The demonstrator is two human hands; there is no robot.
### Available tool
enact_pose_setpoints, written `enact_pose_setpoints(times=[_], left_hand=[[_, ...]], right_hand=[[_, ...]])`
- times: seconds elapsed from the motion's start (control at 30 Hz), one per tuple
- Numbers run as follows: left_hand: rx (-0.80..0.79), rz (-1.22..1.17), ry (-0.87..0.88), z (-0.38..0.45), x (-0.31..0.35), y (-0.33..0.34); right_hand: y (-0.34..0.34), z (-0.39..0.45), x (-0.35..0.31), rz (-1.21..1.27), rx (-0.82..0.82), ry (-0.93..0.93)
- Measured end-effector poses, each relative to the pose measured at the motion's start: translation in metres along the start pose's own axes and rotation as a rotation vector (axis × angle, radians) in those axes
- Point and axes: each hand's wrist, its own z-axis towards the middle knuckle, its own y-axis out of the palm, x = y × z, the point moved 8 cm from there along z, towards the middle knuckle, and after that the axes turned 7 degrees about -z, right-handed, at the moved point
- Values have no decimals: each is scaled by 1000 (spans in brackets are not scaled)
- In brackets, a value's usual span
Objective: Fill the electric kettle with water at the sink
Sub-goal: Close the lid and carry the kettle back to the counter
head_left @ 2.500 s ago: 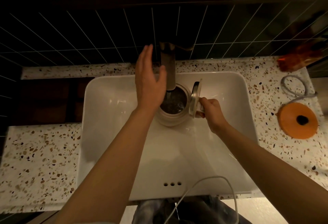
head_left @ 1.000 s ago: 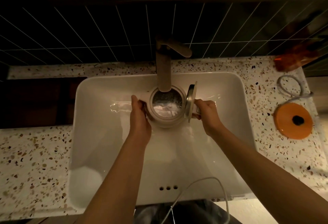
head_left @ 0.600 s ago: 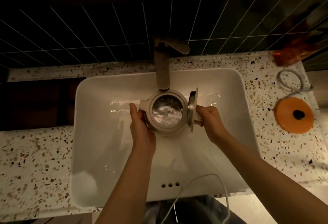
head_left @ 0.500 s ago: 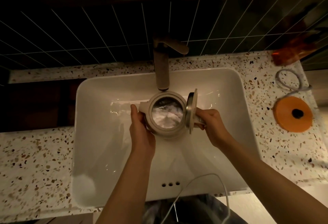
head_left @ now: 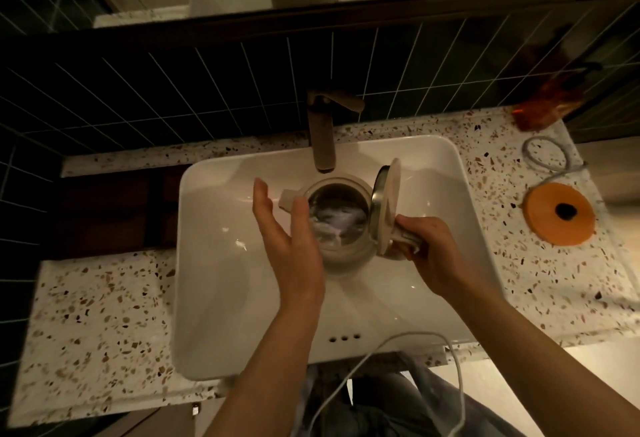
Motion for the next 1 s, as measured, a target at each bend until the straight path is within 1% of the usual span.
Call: enact_pose_setpoints(times=[0.03, 0.07, 0.13, 0.2, 0.27, 0.37, 0.5, 0.57, 0.6, 0.63, 0.67, 0.7, 0.8, 0.83, 0.9, 1.0], left_hand=[[-55, 69, 157, -10, 17, 6], [-157, 131, 276, -22, 30, 18], [-369, 244, 388, -42, 42, 39], [-480, 355, 467, -56, 48, 52], [-493, 392, 520, -64, 50, 54], [-415, 363, 538, -61, 51, 38], [-293, 399, 360, -44, 35, 3], [-292, 457, 385, -41, 35, -6], [-311, 498, 419, -40, 35, -7], [-332, 520, 418, -39, 32, -5], [-351, 513, 358, -37, 27, -4], [-378, 468, 242, -36, 19, -3], [-481, 189, -244, -38, -11, 3], [-511, 124, -340, -40, -17, 6], [-531, 65, -406, -43, -22, 12], [-480, 20, -429, -47, -27, 22]], right_hand=[[0, -3, 0, 5, 19, 2], [1, -8, 0, 2, 34, 1], [1, -16, 0, -21, 65, -18], [3, -24, -1, -45, 71, -36], [5, -31, 1, -51, 75, -38], [5, -44, 8, -10, 137, -1], [2, -58, 17, 55, 182, 24], [0, -65, 18, 62, 194, 7], [-2, -68, 18, 65, 202, -2], [-5, -71, 19, 63, 212, -5], [-6, -74, 19, 62, 218, -11], [-7, -77, 19, 71, 220, -18], [-10, -85, 17, 110, 218, -30], [-12, -87, 17, 109, 214, -32], [-16, -92, 13, 107, 212, -30], [-31, -97, 10, 146, 251, -7]])
